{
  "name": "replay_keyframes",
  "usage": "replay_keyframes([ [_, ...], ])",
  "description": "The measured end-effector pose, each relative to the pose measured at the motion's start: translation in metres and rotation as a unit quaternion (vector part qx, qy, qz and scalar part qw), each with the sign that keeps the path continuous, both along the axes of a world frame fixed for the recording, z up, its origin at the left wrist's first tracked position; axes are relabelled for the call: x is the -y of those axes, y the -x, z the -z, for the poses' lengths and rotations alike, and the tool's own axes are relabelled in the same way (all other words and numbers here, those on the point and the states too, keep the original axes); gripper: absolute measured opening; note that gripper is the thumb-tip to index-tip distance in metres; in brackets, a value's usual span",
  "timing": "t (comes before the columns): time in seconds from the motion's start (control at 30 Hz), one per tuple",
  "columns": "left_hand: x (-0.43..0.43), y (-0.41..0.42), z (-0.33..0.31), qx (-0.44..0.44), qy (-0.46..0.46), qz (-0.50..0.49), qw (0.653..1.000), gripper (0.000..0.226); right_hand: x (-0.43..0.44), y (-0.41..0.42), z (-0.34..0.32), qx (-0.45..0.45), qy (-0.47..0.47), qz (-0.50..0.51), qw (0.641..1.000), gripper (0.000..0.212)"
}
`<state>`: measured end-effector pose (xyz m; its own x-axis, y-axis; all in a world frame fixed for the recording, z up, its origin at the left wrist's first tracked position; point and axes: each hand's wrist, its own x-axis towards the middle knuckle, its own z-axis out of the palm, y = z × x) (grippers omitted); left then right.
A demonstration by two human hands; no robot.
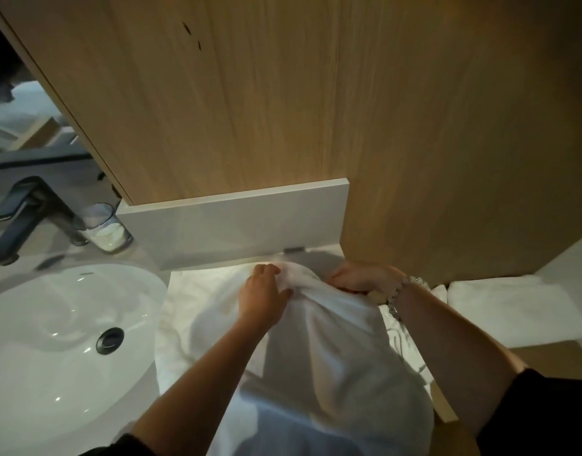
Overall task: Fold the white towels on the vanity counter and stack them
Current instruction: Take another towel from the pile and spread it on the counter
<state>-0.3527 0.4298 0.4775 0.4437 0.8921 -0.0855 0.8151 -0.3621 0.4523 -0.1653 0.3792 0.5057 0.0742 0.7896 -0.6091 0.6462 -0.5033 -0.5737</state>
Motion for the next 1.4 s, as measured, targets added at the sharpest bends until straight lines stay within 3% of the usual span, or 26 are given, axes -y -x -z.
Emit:
replay_keyframes([
  [0.1, 0.001, 0.001, 0.003, 0.014, -0.010, 0.004, 1.000, 0.048, 0.000, 0.005, -0.002, -0.022, 0.022, -0.015, 0.999, 0.029],
  [0.2, 0.003, 0.004, 0.007, 0.038, -0.018, 0.012, 0.999, 0.049, -0.001, 0.006, 0.000, -0.018, 0.005, -0.026, 0.999, 0.019],
  [0.27, 0.005, 0.008, 0.012, 0.053, -0.014, 0.030, 0.998, 0.071, -0.002, 0.002, 0.001, -0.014, -0.026, 0.002, 1.000, 0.011],
  [0.37, 0.009, 0.016, 0.024, -0.034, -0.023, 0.093, 0.995, 0.120, -0.001, -0.008, -0.001, -0.020, -0.052, 0.061, 0.997, 0.018],
  [0.5, 0.003, 0.021, 0.030, -0.071, -0.039, 0.116, 0.990, 0.142, -0.010, -0.017, -0.007, -0.005, -0.110, 0.108, 0.988, 0.030],
  [0.6, 0.000, 0.021, 0.023, -0.089, -0.037, 0.111, 0.989, 0.145, -0.024, -0.026, -0.011, 0.079, -0.183, 0.117, 0.973, 0.030],
  [0.73, -0.006, 0.026, 0.022, -0.112, -0.023, 0.099, 0.989, 0.145, -0.031, -0.026, -0.006, 0.330, -0.219, 0.008, 0.918, 0.013],
  [0.8, -0.008, 0.027, 0.023, -0.122, -0.014, 0.098, 0.988, 0.142, -0.027, -0.021, 0.009, 0.386, -0.250, -0.030, 0.888, 0.013],
  [0.87, -0.011, 0.028, 0.022, -0.130, -0.008, 0.097, 0.987, 0.136, -0.022, -0.016, 0.022, 0.361, -0.275, 0.003, 0.891, 0.011],
  [1.0, -0.014, 0.029, 0.014, -0.150, 0.007, 0.079, 0.986, 0.123, -0.003, -0.001, 0.035, 0.285, -0.296, 0.220, 0.884, 0.018],
  [1.1, -0.022, 0.010, -0.007, -0.122, -0.006, 0.050, 0.991, 0.078, 0.019, 0.012, 0.044, 0.224, -0.243, 0.328, 0.885, 0.025],
  [1.2, -0.027, -0.028, -0.030, -0.050, -0.044, 0.102, 0.993, 0.041, 0.033, 0.022, 0.050, 0.189, -0.239, 0.358, 0.883, 0.027],
  [1.3, -0.033, -0.076, -0.034, 0.013, -0.006, 0.183, 0.983, 0.027, 0.043, 0.033, 0.050, 0.152, -0.255, 0.355, 0.886, 0.036],
  [1.4, -0.037, -0.119, -0.023, -0.044, 0.052, 0.231, 0.971, 0.024, 0.059, 0.042, 0.053, 0.151, -0.277, 0.333, 0.888, 0.039],
])
